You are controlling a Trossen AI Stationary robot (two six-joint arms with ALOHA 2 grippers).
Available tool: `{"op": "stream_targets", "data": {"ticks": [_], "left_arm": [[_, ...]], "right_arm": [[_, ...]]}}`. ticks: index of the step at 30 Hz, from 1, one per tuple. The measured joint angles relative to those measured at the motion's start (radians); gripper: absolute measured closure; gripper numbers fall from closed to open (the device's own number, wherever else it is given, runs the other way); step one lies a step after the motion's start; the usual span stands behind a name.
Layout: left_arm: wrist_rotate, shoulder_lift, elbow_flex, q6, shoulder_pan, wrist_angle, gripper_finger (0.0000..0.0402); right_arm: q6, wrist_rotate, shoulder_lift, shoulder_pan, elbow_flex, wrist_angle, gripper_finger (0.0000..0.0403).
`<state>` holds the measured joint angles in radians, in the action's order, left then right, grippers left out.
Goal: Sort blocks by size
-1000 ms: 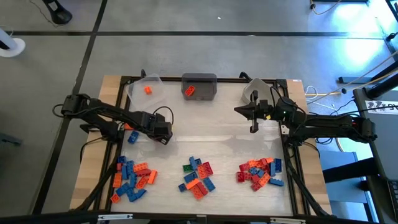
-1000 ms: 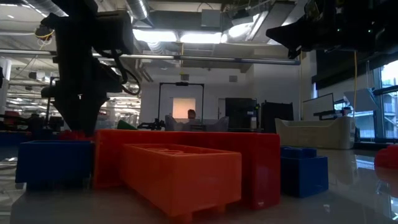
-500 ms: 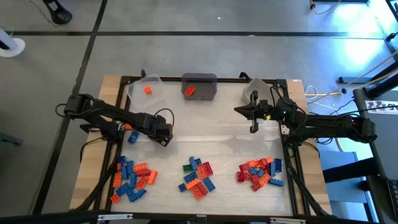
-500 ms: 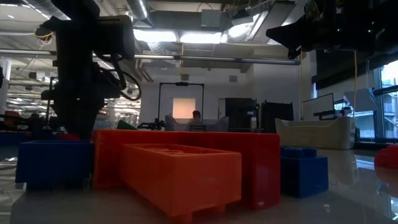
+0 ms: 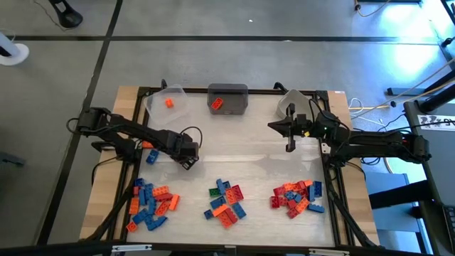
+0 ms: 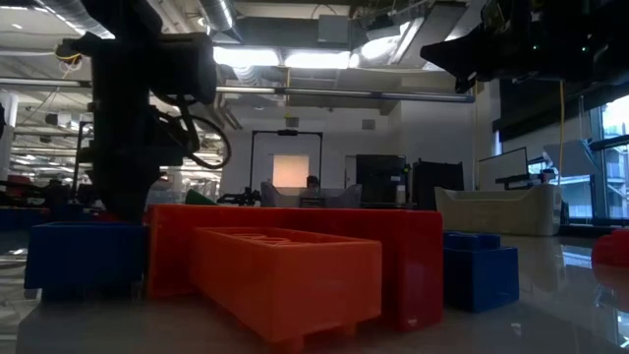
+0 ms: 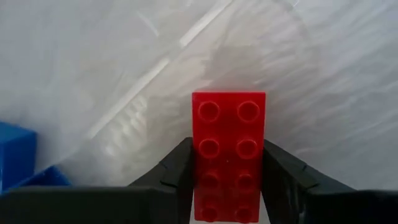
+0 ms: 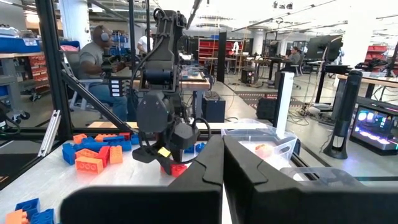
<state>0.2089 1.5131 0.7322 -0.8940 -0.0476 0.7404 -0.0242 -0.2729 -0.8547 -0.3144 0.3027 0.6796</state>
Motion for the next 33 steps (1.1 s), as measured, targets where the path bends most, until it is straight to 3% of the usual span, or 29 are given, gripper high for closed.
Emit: {"op": "stream_targets", "data": {"ticks": [7,15,25,33], "left_arm": [[-0.008,-0.04,0.073,0.108,0.044,-0.03,0.0278],[0.071,-0.038,0.231,0.33,0.157,-0.102,0.0277],[0.084,-0.031,0.291,0.653,0.34,-0.454,0.0277],[0.083,0.038,0.291,0.788,0.49,-0.662,0.0277]], "right_arm": [[0.0,0.0,0.0,0.0,0.0,0.003,0.0397],[-0.005,0.0,0.0,0.0,0.0,0.003,0.0397],[-0.007,0.0,0.0,0.0,0.0,0.004,0.0397],[-0.008,0.028,0.0,0.0,0.0,-0.001,0.0397]]}}
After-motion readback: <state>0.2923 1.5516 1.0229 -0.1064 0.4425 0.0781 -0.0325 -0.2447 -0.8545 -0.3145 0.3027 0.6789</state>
